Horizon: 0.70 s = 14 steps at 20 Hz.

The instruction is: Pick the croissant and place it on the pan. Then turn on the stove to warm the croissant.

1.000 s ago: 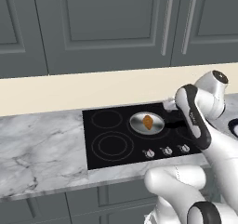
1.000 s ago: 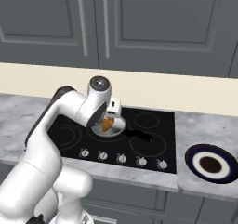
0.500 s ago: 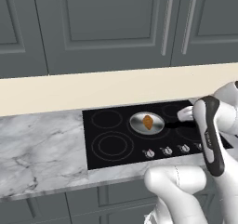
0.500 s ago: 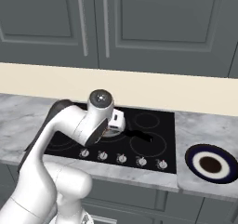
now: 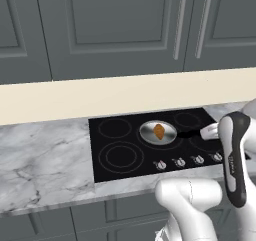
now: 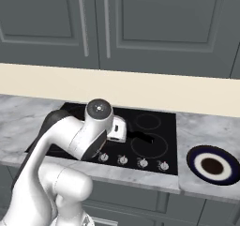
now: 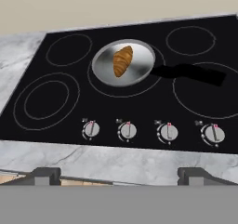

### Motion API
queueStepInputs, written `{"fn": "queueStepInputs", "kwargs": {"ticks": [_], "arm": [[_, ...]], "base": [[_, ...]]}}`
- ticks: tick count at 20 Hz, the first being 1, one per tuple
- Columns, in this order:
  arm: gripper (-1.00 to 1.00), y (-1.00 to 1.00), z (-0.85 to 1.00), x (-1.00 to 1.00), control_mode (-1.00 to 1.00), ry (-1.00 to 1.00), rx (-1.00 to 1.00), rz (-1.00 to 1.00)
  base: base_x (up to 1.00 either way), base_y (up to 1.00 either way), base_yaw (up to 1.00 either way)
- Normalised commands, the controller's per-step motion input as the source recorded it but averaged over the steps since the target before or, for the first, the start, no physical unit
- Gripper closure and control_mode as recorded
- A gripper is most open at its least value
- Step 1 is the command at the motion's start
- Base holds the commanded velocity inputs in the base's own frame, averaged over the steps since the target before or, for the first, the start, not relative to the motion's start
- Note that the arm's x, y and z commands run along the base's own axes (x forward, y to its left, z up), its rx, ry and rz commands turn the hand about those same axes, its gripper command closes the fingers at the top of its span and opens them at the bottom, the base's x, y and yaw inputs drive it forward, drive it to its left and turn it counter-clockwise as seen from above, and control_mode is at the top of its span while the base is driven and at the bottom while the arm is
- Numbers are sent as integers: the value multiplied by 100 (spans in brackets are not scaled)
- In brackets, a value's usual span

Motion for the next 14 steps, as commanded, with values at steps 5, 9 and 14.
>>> {"fn": "queueStepInputs", "kwargs": {"ticks": [5,9,14], "arm": [[-100,-2,0,-12,-100,15,-8,0],[-100,-16,0,-5,-100,10,-7,0],[-100,-20,-14,-1,-100,0,-1,0]], "base": [[0,0,0],[0,0,0],[0,0,0]]}}
